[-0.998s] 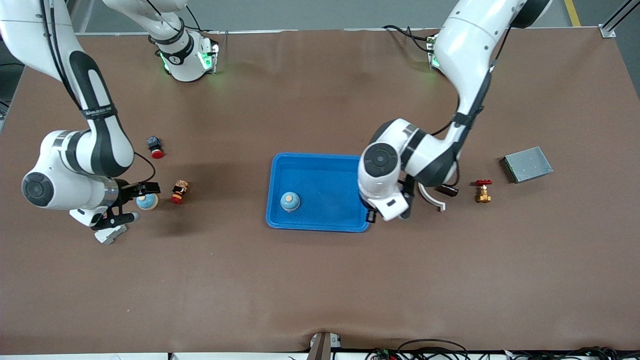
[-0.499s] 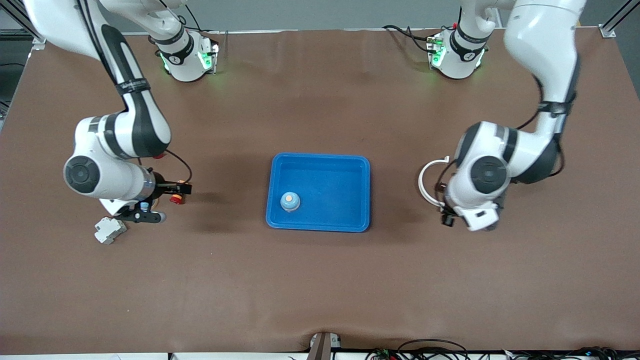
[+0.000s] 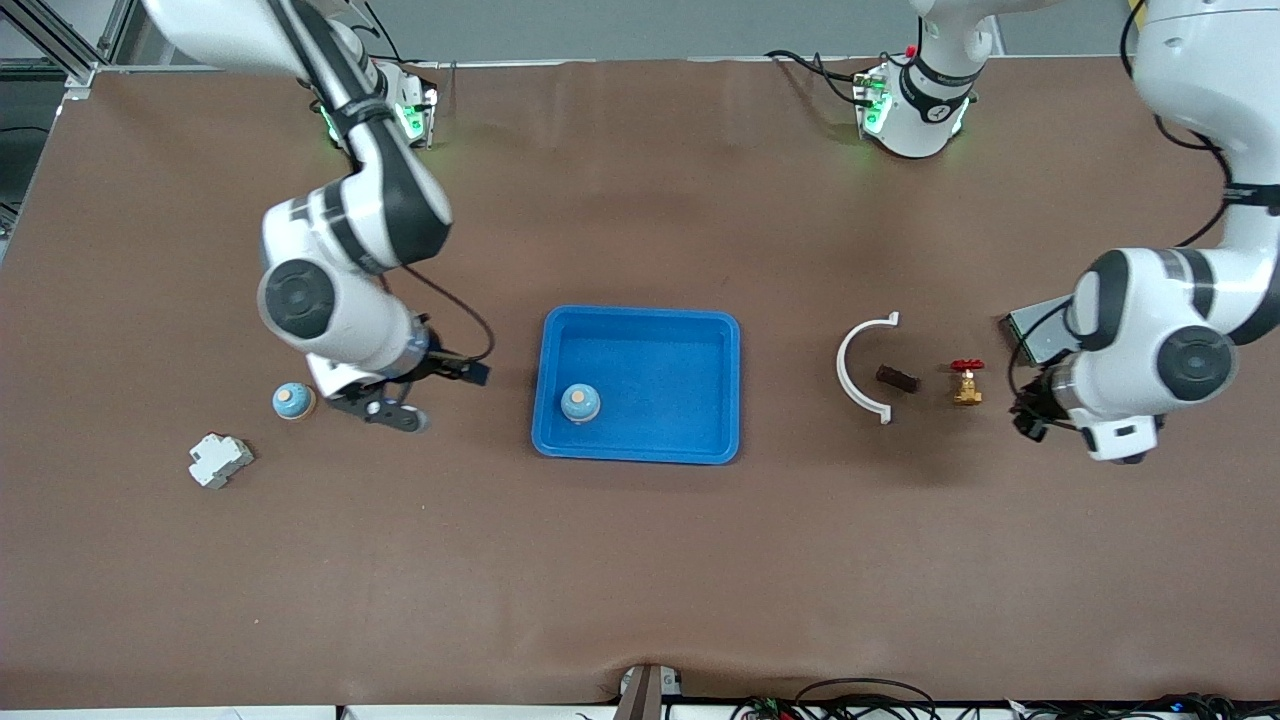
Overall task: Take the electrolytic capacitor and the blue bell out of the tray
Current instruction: 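Lower the bell near the red buttons while the left gripper carries the capacitor, then place the capacitor near the metal plate while the right gripper reaches the tray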
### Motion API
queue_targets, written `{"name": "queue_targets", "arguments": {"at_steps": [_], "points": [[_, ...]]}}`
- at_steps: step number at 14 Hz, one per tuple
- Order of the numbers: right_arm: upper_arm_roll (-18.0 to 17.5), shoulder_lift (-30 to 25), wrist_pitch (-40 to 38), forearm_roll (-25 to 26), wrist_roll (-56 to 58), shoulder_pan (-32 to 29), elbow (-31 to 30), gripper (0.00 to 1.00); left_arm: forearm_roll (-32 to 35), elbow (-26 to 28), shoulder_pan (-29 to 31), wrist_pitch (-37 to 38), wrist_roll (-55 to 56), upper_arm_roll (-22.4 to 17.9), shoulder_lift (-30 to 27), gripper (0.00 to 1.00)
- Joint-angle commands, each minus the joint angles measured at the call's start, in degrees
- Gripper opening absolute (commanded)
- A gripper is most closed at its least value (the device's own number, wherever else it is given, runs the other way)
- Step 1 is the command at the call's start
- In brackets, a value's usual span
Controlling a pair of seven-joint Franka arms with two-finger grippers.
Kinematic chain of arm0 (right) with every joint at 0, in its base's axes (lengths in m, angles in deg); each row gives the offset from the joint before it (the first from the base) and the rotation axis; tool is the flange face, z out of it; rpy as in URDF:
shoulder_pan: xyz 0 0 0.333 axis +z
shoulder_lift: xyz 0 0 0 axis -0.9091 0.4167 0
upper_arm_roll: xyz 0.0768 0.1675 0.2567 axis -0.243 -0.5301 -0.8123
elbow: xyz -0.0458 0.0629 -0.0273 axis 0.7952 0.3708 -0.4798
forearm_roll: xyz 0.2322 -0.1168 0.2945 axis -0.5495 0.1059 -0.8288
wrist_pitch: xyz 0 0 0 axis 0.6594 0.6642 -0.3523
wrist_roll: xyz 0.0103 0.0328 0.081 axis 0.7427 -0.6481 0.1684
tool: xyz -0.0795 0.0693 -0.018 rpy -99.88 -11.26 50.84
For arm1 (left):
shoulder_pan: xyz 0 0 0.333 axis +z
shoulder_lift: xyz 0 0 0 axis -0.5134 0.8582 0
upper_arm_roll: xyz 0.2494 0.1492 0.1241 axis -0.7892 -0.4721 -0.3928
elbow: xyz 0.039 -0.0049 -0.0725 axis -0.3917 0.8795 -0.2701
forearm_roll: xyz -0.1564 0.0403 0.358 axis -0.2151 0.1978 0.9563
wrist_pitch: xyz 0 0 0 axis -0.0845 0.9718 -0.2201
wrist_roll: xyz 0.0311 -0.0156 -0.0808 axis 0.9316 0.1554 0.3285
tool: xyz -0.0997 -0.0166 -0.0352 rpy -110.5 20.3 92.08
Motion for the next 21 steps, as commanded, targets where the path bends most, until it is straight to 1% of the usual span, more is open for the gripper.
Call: {"name": "queue_targets", "arguments": {"at_steps": [1, 3, 5, 6, 10, 11, 12, 15, 17, 18, 19, 20, 21], "points": [[0.61, 4.29, -0.4, -0.4, -2.94, 2.09, 5.8, 1.0, -0.13, 1.35, 3.97, -1.94, -6.87, 0.9, 0.28, 0.0], [0.61, 6.31, 0.39, -0.41, -3.11, 2.88, 7.29, 1.0, -0.13, 1.7, 5.99, -3.25, -10.38, 0.81, 1.77, 0.0], [0.61, 9.12, 0.56, -0.41, -3.11, 3.84, 10.54, 1.0, -0.13, 3.62, 7.14, -7.63, -11.81, 0.9, 3.18, 0.0], [0.61, 10.35, 0.65, -0.32, -2.76, 4.37, 11.86, 1.0, -0.13, 3.81, 7.14, -8.44, -11.81, 0.9, 4.06, 0.0], [0.61, 16.06, 1.79, 0.12, -1.88, 6.74, 17.05, 1.0, -0.13, 3.64, 6.97, -8.88, -11.81, 0.9, 6.52, 0.0], [0.61, 16.68, 3.19, 0.21, -1.01, 7.1, 17.24, 1.0, -0.13, 3.63, 7.05, -8.88, -11.81, 0.9, 6.7, 0.02], [0.61, 17.04, 4.25, 0.12, 0.91, 7.1, 17.24, 1.0, -0.22, 3.46, 6.71, -8.88, -11.72, 0.9, 7.05, 0.19], [0.61, 18.79, 5.83, 0.03, 7.33, 7.19, 17.24, 1.0, -2.58, 3.37, 6.44, -8.88, -11.63, 1.43, 6.97, 0.41], [0.61, 19.67, 5.84, -0.05, 9.27, 7.45, 17.24, 1.0, -3.38, 3.37, 6.35, -8.88, -11.28, 1.69, 6.97, 0.42], [0.61, 20.2, 5.93, -0.05, 9.71, 7.8, 17.24, 1.0, -3.73, 3.28, 6.09, -8.88, -11.28, 1.69, 6.97, 0.53], [0.61, 20.9, 6.36, -0.05, 9.81, 8.33, 17.24, 1.0, -3.73, 3.11, 6.0, -8.8, -11.46, 1.69, 6.97, 0.78], [0.61, 20.99, 7.67, -0.14, 9.72, 9.03, 17.15, 1.0, -3.73, 2.76, 6.0, -8.53, -11.72, 1.78, 6.97, 1.0], [0.61, 21.34, 8.21, 0.03, 9.72, 9.73, 17.15, 1.0, -3.73, 2.58, 6.0, -8.36, -11.81, 1.78, 6.88, 1.0]]}}
